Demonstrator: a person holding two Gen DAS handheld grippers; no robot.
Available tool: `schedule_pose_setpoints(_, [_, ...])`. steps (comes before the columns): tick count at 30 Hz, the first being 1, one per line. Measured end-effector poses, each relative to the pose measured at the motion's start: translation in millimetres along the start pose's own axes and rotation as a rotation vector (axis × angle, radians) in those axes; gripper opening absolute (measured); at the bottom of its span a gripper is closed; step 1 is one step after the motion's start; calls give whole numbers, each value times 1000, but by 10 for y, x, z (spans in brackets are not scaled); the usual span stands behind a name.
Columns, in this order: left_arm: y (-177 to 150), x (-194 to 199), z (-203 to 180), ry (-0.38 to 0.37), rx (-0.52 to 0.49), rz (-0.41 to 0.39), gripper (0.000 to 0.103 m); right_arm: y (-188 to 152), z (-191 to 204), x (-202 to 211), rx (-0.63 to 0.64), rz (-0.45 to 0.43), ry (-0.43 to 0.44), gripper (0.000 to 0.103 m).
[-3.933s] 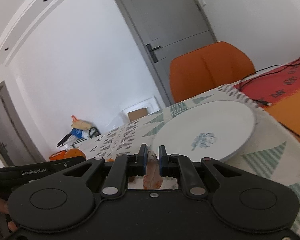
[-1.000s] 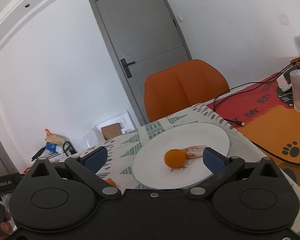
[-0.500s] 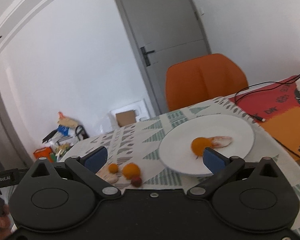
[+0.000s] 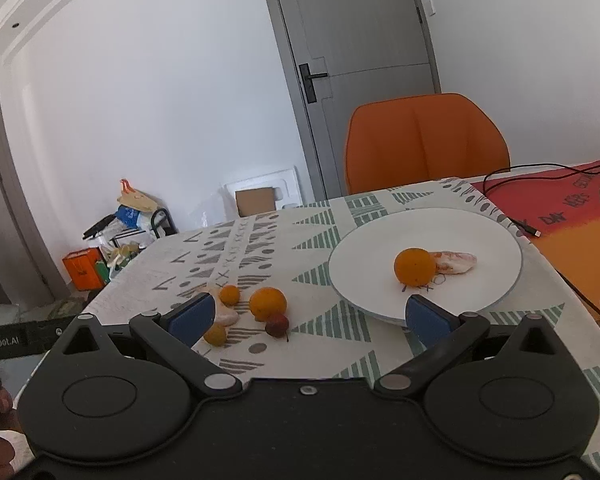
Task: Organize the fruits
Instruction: 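Withdraw both open tools from the bowl back toward the fruit, then grasp the dark red plum with the left tool while the right tool grasps a small yellow fruit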
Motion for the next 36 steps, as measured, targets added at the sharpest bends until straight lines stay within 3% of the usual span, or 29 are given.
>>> schedule_pose_setpoints(10, [-156,-93,19,-10,11,17,92,-128,88,-111,44,35,18,103])
schedule_pose_setpoints(21, [-387,-266,-70,-54,12,92,70,-319,114,-232,68,96,45,103])
schedule_pose_setpoints(26, [-493,-320,-133,-64,-16,109,66,-393,125,-295,74,122,51,103])
schedule_pose_setpoints(28, [-525,-337,-145,-67,-31,114,58,-412,141,-323,79,130,55,103])
schedule_pose_setpoints(31, [-574,-385,-109,-90,-26,138,25,-436,178,-396,90,145,61,103])
schedule_pose_setpoints(36, [-553,-388,0,-88,-13,127,22,-464,309,-511,109,166,75,103])
Point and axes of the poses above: each gripper's, at about its wrist camera, not at the fingertips, and x roughly against the way its jaws point, z to its left, y to its top, the point moved 5 cm from there along -x, roughly the way its jaws point, and after that the axes turned 2 degrees about -x, right-handed, at the moved point
